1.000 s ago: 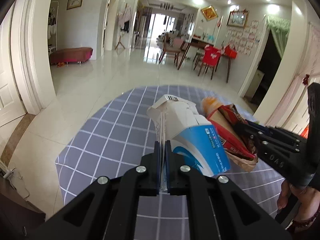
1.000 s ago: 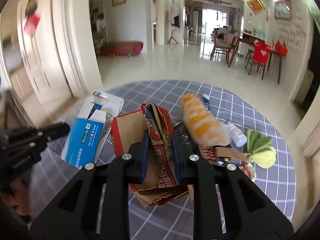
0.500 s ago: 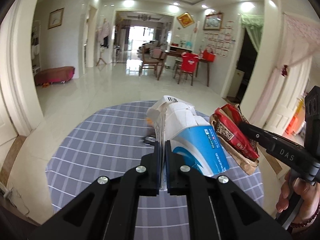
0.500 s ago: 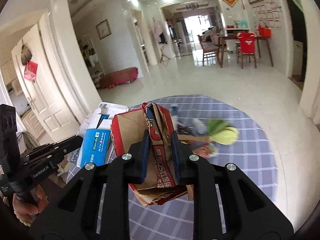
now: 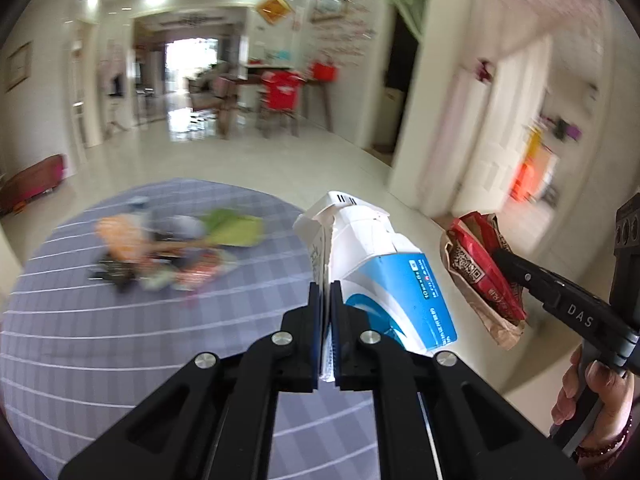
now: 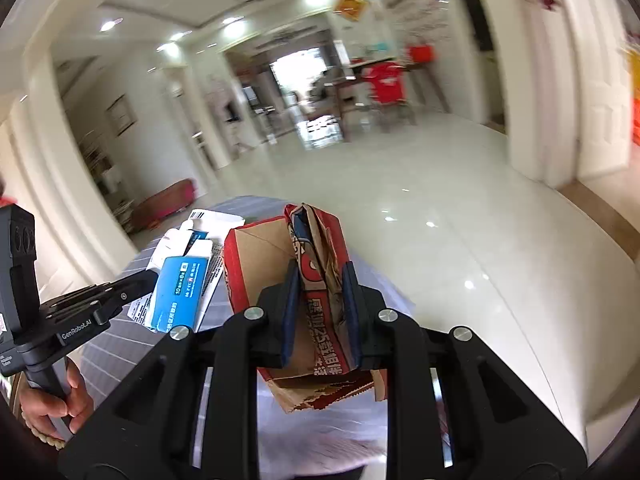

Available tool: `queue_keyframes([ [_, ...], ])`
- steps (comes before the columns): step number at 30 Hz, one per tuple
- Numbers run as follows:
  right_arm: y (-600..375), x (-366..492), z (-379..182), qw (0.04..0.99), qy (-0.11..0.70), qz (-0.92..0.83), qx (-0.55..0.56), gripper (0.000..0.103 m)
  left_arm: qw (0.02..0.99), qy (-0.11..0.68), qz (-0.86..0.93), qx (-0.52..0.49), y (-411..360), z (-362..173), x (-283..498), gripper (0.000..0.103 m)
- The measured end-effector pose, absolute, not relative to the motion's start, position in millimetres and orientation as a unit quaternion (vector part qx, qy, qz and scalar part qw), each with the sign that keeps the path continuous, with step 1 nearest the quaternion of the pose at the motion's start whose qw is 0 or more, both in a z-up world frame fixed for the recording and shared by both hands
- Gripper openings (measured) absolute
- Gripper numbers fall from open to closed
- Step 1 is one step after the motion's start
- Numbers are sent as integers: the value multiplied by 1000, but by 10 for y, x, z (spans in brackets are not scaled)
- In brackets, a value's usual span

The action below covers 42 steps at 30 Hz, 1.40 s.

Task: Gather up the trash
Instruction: 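Carry both items to the bucket and open the left tool over it, then open the right tool to drop the brown paper bag into the bucket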

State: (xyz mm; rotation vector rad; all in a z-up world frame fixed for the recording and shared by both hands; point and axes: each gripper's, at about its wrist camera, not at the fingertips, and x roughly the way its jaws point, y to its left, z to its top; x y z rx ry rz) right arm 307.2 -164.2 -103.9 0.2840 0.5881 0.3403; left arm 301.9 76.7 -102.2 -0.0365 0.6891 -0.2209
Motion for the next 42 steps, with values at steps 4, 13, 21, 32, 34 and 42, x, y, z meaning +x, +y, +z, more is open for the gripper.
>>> queue_keyframes([
  [4, -2348, 2898, -1311, 934, 295, 107, 173, 21, 918, 365, -158, 6, 121, -1299, 3139, 5],
  [13, -3310, 2621, -1784, 925, 306, 25, 225, 21, 872, 432, -220, 69, -1067, -2032, 3373, 5],
  [21, -3616, 2733, -2030, 914, 322, 11, 246, 21, 857, 467, -208, 73, -1351, -2403, 3576, 78],
  [32, -3331, 2951, -2226, 903, 345, 45, 253, 21, 872, 450, -176, 75, -1170, -2268, 3560, 78],
  [34, -3261, 2982, -2259, 902, 347, 50, 251, 21, 874, 448, -174, 70, -1079, -2209, 3575, 78],
  [42, -3049, 3095, -2309, 897, 355, 65, 255, 21, 884, 433, -163, 64, -902, -2056, 3601, 78],
])
